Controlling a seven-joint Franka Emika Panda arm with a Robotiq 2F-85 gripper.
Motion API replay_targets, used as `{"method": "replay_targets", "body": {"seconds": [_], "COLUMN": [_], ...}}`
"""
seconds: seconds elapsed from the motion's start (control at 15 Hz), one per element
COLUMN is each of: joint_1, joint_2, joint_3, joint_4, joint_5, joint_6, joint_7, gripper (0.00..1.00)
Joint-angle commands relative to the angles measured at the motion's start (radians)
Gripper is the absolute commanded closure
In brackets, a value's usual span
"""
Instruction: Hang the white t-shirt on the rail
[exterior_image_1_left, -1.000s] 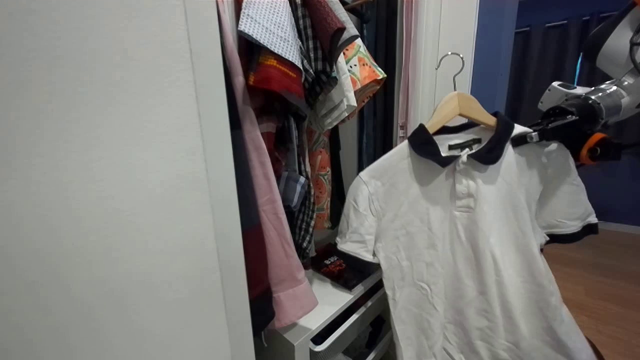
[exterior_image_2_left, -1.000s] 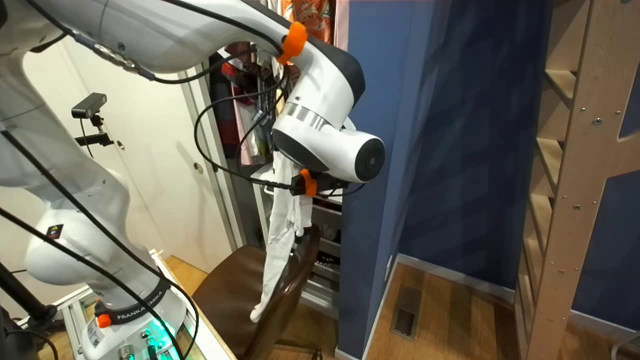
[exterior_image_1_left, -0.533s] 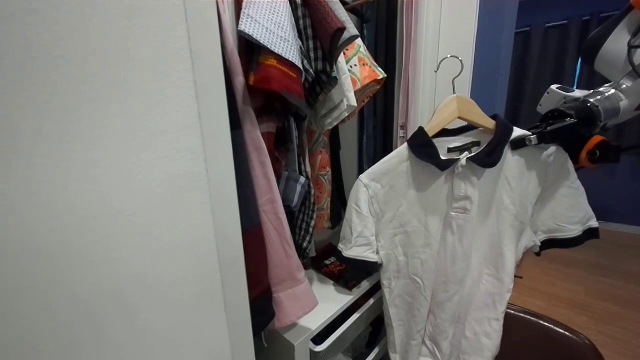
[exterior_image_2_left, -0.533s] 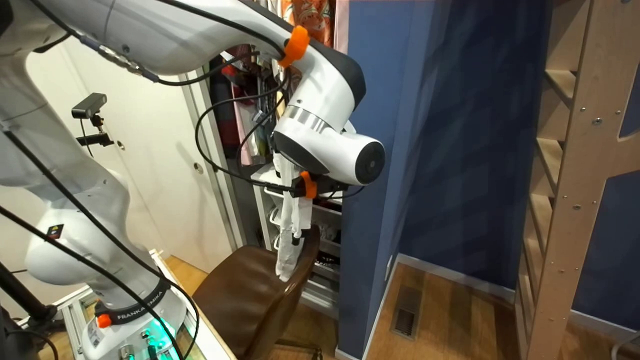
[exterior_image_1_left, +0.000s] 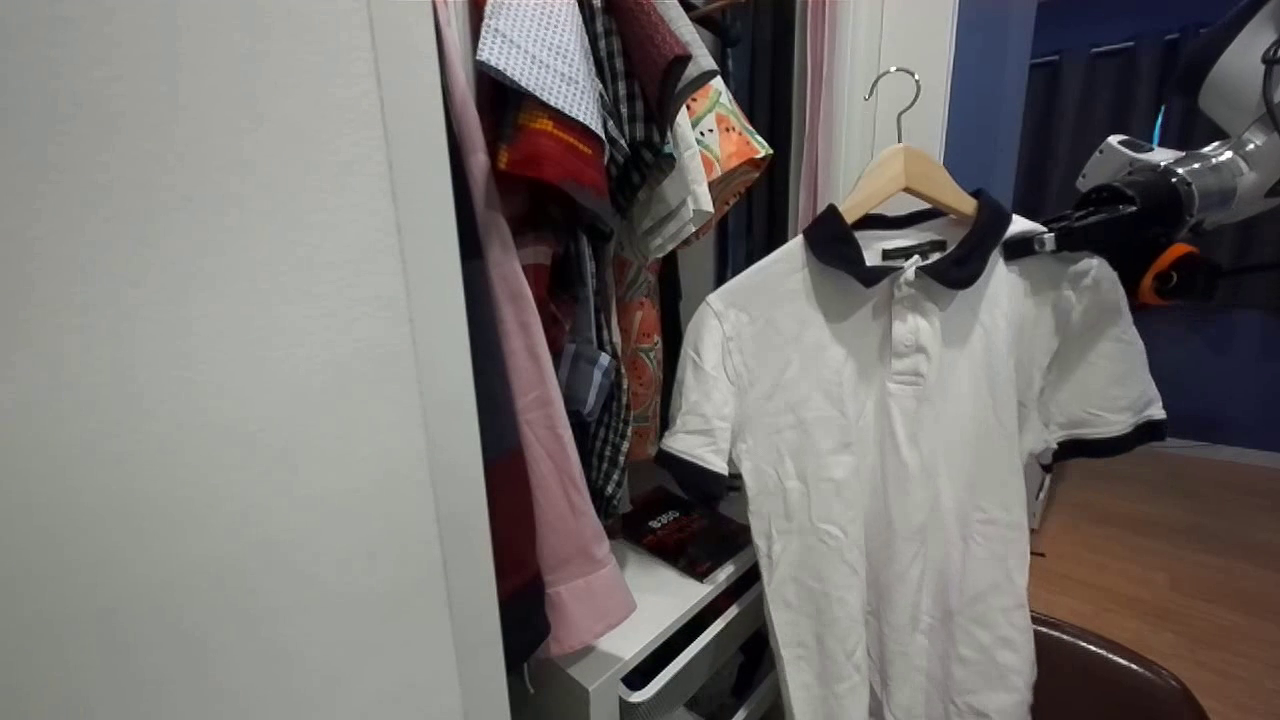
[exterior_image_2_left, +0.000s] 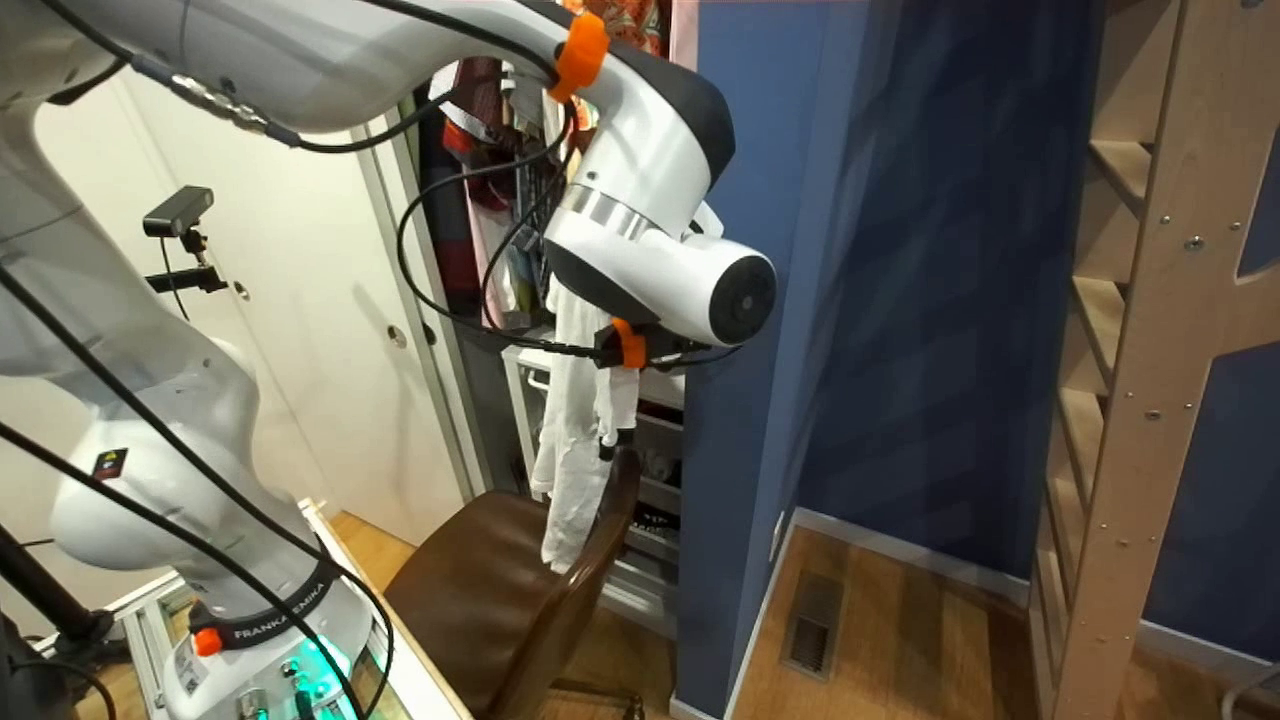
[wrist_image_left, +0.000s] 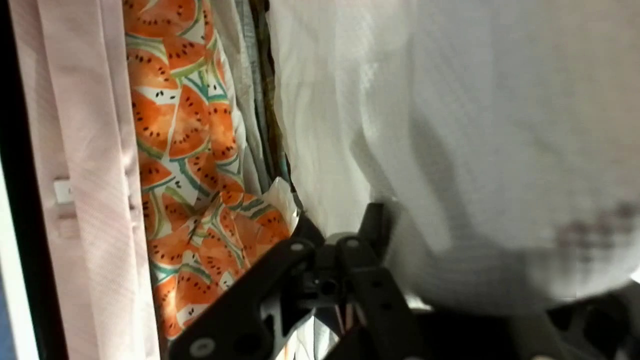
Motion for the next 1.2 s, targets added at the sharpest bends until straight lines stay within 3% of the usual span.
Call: {"method": "replay_targets", "body": {"seconds": [0.0, 0.53, 1.13], "joint_1": [0.02, 0.052, 0.11], "joint_2": [-0.092, -0.213, -0.295], "joint_3": [-0.01, 0.028, 0.115], "joint_4": [0.003, 0.002, 0.012], "joint_5": [0.109, 0.275, 0.364], "joint_6": [0.054, 0.252, 0.455], "joint_7": [0.001, -0.041, -0.114], "gripper": [0.96, 0.96, 0.96]}}
